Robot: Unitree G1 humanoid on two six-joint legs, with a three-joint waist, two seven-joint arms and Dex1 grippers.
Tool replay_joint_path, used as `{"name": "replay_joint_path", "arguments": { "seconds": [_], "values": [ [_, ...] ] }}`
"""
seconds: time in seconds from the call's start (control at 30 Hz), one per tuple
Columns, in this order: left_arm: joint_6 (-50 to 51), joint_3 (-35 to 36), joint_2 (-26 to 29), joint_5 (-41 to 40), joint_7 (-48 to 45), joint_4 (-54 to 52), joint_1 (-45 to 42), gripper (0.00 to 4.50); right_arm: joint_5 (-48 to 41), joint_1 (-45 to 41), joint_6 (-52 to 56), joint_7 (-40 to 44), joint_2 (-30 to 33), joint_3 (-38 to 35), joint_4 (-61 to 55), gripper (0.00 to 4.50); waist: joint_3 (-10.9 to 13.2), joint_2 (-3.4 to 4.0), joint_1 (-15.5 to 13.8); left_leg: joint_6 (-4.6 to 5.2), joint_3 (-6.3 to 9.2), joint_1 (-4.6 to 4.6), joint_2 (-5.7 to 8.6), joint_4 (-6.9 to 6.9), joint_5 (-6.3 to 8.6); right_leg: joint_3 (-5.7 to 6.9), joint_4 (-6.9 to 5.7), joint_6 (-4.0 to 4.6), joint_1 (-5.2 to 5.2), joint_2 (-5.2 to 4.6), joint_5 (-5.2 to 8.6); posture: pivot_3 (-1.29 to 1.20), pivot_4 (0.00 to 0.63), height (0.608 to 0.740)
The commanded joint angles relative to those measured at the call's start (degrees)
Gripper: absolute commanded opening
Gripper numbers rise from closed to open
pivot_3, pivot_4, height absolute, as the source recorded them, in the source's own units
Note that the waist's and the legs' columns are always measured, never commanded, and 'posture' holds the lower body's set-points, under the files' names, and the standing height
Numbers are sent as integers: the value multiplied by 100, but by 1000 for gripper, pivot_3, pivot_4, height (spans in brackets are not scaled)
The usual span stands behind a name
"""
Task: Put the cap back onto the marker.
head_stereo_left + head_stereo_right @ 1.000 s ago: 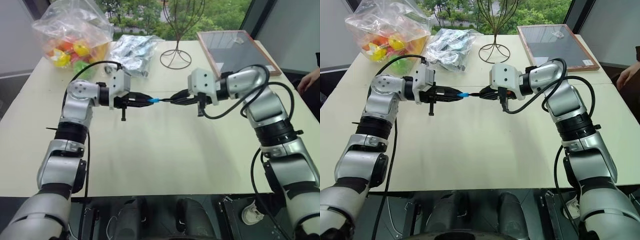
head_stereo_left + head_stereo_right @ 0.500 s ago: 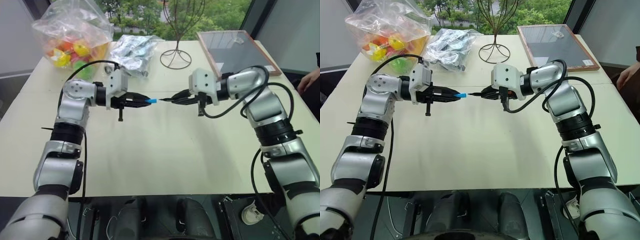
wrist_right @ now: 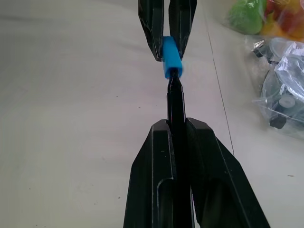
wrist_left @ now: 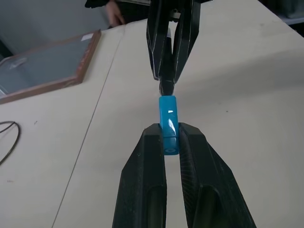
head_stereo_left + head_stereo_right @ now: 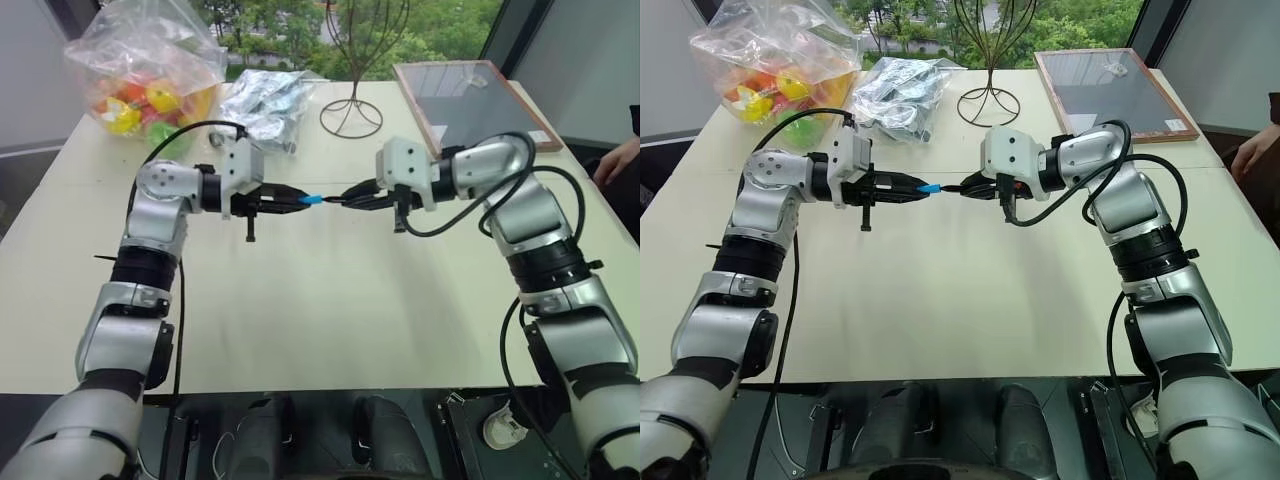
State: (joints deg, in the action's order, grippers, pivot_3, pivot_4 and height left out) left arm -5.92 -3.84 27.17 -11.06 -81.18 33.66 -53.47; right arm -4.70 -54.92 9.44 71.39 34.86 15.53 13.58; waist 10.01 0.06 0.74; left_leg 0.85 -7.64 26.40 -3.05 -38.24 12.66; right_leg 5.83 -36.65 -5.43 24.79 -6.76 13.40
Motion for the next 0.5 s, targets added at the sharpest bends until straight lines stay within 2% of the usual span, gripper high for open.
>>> {"name": "replay_joint_path", "arguments": {
  "seconds": [0.03,0.5],
  "values": [
    [-123,-29,-11,-16,7,-3,-168,20,-33,-61,-27,-20,-15,-114,-201,0,0,0,-1,0,0,0,0,0,0,0,0,0,0,0,0,0,150,740],
    [-766,-389,-87,289,-195,371,-406,20,153,-187,-290,28,-77,-28,-111,0,0,0,-2,0,0,0,1,0,0,0,0,0,0,0,0,0,150,740]
  ]
}}
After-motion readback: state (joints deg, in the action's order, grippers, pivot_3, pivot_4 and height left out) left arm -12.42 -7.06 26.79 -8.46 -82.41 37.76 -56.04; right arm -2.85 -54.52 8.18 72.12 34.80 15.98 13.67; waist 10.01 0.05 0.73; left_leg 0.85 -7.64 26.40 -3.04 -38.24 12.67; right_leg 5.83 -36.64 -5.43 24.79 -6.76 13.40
